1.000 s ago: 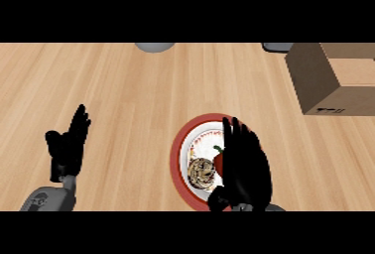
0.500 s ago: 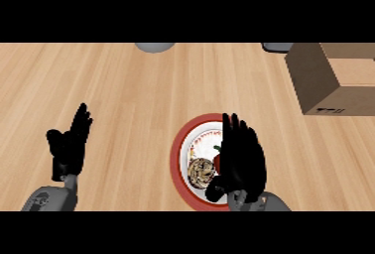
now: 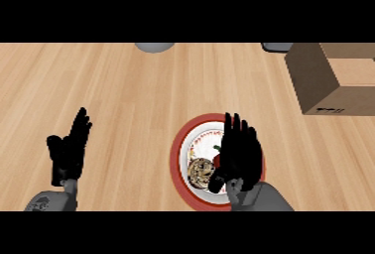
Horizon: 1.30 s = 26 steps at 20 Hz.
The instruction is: Pick the bell pepper from the plate and place it in the cardboard box
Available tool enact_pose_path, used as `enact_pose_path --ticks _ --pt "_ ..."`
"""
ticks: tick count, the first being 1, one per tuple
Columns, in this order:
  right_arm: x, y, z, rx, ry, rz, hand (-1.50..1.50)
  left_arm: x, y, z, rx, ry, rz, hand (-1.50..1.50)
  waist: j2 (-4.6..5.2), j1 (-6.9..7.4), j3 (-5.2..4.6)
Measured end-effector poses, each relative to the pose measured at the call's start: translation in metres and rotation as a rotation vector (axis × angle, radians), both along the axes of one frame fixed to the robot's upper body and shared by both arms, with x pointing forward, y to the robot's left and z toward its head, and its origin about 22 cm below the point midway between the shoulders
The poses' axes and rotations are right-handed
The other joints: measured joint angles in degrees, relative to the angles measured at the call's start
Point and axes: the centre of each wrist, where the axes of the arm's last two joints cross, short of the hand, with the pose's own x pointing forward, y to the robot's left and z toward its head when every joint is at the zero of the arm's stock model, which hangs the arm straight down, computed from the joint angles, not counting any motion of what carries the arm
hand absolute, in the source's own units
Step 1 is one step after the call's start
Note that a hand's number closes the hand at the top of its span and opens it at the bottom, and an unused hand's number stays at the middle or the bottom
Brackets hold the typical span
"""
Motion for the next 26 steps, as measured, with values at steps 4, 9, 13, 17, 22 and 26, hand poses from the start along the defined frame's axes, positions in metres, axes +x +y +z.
enact_pose_path --ticks 4,9,13,17,22,26 --pt "-0.001 -0.001 -0.011 -0.013 0.022 -0.005 -1.50 0.002 0.000 0.002 -0.001 -0.002 0.002 0.00 -0.01 -0.15 0.00" --pt "0.004 -0.001 -0.018 -0.017 0.037 -0.016 -1.50 0.002 0.003 0.005 -0.005 0.001 -0.003 0.00 0.01 -0.05 0.02" --pt "0.013 -0.004 -0.026 -0.020 0.054 -0.025 -1.50 -0.005 0.003 0.002 -0.004 -0.002 -0.002 0.00 -0.01 0.02 0.01" --pt "0.012 -0.004 -0.032 -0.022 0.063 -0.025 -1.50 -0.002 0.002 -0.001 -0.005 0.002 0.003 0.00 -0.08 -0.19 -0.02" --pt "0.013 -0.005 -0.037 -0.022 0.068 -0.024 -1.50 -0.003 0.000 -0.001 -0.003 -0.002 0.002 0.00 -0.14 -0.21 -0.05" --pt "0.016 -0.002 -0.039 -0.011 0.075 -0.010 1.50 0.001 0.006 0.001 -0.004 0.003 -0.003 0.00 -0.21 -0.19 -0.07"
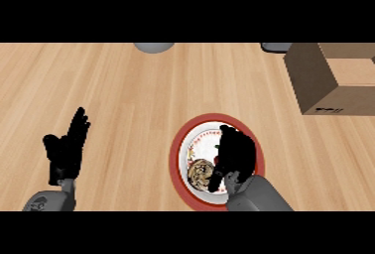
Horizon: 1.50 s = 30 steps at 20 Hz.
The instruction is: Pick the bell pepper from the plate and place it in the cardboard box
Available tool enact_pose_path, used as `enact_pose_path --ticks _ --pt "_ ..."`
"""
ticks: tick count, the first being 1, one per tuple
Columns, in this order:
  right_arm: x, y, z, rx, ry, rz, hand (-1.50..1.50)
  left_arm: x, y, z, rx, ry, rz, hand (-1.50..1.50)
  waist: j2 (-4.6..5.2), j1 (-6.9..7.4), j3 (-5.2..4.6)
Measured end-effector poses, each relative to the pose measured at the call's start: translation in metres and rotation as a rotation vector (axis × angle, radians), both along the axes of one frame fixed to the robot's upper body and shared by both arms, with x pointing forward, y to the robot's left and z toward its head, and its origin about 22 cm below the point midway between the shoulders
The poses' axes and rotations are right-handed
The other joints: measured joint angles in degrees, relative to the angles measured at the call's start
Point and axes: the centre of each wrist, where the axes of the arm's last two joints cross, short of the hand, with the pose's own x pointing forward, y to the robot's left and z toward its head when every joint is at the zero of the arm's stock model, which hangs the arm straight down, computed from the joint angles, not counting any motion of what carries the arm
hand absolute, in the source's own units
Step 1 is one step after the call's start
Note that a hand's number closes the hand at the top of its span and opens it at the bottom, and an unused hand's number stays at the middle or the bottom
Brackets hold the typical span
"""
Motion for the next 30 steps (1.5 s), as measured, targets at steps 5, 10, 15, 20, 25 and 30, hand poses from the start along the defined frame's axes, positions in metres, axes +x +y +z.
enact_pose_path --ticks 5,10,15,20,25,30 --pt "0.002 0.004 -0.005 -0.035 -0.069 0.043 1.50 0.002 -0.001 0.003 0.003 -0.003 0.003 0.00 -0.13 -0.04 -0.03" --pt "0.000 -0.029 -0.009 -0.054 -0.100 0.178 1.50 0.001 0.001 -0.002 0.010 -0.002 0.014 0.00 -0.25 -0.54 0.00" --pt "-0.024 -0.086 -0.014 -0.041 -0.083 0.526 1.50 -0.002 0.005 -0.002 0.006 0.004 0.032 0.00 -0.64 -1.96 0.12" --pt "-0.041 -0.167 -0.002 -0.028 -0.085 0.753 1.50 -0.006 0.013 0.000 0.004 0.004 0.052 0.00 -0.48 -2.80 0.26" --pt "-0.053 -0.244 0.028 -0.010 -0.179 0.878 1.50 -0.003 0.012 0.003 0.003 0.002 0.060 0.00 -0.30 -3.22 0.23" --pt "-0.059 -0.298 0.076 0.046 -0.315 0.922 1.50 -0.007 0.009 -0.001 0.002 0.006 0.066 0.00 -0.38 -3.46 0.15"
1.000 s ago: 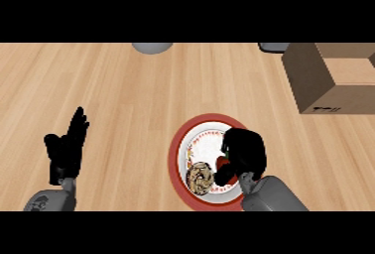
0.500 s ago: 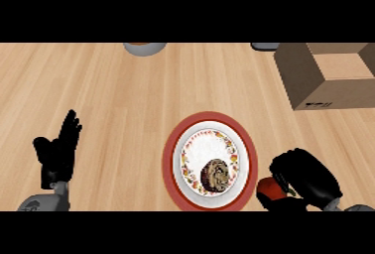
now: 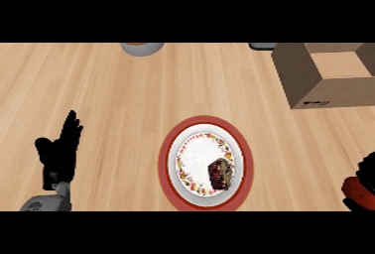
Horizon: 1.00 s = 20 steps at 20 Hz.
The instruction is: Pick the bell pepper from the plate and place it in the cardboard box
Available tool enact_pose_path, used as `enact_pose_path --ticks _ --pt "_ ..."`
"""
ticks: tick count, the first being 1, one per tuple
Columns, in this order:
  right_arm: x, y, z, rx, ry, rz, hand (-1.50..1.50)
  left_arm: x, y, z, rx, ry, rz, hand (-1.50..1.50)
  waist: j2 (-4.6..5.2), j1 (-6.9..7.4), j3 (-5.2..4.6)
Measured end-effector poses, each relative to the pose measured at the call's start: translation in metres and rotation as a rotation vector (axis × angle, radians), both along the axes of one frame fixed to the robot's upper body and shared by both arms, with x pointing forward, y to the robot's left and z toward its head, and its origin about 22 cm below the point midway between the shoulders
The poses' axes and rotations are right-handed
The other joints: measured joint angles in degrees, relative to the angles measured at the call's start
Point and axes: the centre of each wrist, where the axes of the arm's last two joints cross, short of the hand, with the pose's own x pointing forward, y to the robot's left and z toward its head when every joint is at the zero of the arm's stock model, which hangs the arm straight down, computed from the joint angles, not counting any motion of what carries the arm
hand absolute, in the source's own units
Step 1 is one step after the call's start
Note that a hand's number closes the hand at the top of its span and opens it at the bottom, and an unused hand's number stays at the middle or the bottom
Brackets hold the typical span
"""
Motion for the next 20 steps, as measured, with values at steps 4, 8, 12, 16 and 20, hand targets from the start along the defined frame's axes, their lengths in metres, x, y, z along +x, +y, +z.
enact_pose_path --ticks 4,8,12,16,20 --pt "-0.002 -0.030 0.044 0.111 -0.068 -0.011 1.50 -0.004 -0.001 -0.001 0.000 0.001 0.000 0.00 -0.09 -0.14 -0.06" --pt "-0.007 -0.062 0.083 0.183 -0.119 -0.057 1.50 -0.004 -0.007 0.001 -0.005 0.000 -0.012 0.00 0.03 0.53 -0.09" --pt "-0.007 -0.092 0.117 0.208 -0.181 -0.127 1.50 -0.003 -0.005 0.003 -0.005 -0.002 -0.040 0.00 0.31 1.85 -0.08" --pt "0.005 -0.106 0.139 0.228 -0.238 -0.173 1.50 0.010 -0.009 0.006 -0.004 -0.010 -0.057 0.00 0.63 3.12 -0.06" --pt "0.019 -0.124 0.144 0.270 -0.264 -0.224 1.50 0.013 -0.014 0.005 -0.006 -0.011 -0.072 0.00 0.79 4.00 -0.06"
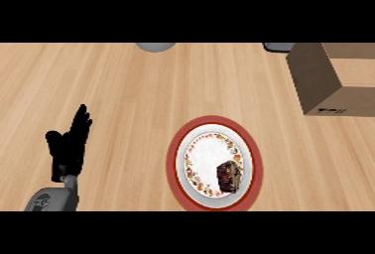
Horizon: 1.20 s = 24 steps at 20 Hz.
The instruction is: Pick the bell pepper from the plate and place it in the cardboard box
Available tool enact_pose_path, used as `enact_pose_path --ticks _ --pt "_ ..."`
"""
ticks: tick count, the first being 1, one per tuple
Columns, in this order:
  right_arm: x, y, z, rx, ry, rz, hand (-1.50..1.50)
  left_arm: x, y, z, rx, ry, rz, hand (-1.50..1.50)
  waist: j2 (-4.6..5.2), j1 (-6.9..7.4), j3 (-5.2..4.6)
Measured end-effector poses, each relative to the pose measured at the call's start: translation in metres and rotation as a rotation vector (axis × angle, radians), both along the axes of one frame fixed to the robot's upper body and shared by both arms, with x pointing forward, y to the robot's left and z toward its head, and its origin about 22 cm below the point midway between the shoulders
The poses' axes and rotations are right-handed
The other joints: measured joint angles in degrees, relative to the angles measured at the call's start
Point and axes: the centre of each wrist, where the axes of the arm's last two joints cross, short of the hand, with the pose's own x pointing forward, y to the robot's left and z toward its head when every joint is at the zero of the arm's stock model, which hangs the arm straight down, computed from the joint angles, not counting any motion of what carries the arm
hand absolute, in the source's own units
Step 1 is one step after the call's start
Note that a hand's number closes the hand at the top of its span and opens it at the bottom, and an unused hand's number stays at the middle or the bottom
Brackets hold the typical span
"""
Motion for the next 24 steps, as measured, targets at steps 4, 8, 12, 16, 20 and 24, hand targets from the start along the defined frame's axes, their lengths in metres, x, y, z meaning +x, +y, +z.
enact_pose_path --ticks 4,8,12,16,20,24 --pt "0.025 -0.009 -0.004 0.030 -0.001 -0.025 1.50 0.004 -0.005 0.004 0.002 -0.010 -0.015 0.00 0.24 1.12 0.03" --pt "0.055 -0.008 -0.018 0.065 0.019 -0.029 1.50 0.011 -0.007 0.006 0.003 -0.009 -0.022 0.00 0.42 1.72 0.04" --pt "0.088 0.002 -0.038 0.074 0.020 -0.039 1.50 0.010 -0.013 0.005 0.005 -0.015 -0.036 0.00 0.54 2.25 0.05" --pt "0.111 0.003 -0.058 0.064 0.029 -0.049 1.50 0.009 -0.015 0.004 0.003 -0.015 -0.046 0.00 0.74 2.66 0.10" --pt "0.131 0.009 -0.074 0.050 0.038 -0.098 1.50 0.013 -0.022 0.003 0.005 -0.019 -0.054 0.00 1.04 3.15 0.14" --pt "0.139 0.009 -0.093 0.095 0.118 -0.136 -1.50 0.015 -0.024 0.004 0.004 -0.026 -0.064 0.00 1.31 3.56 0.20"
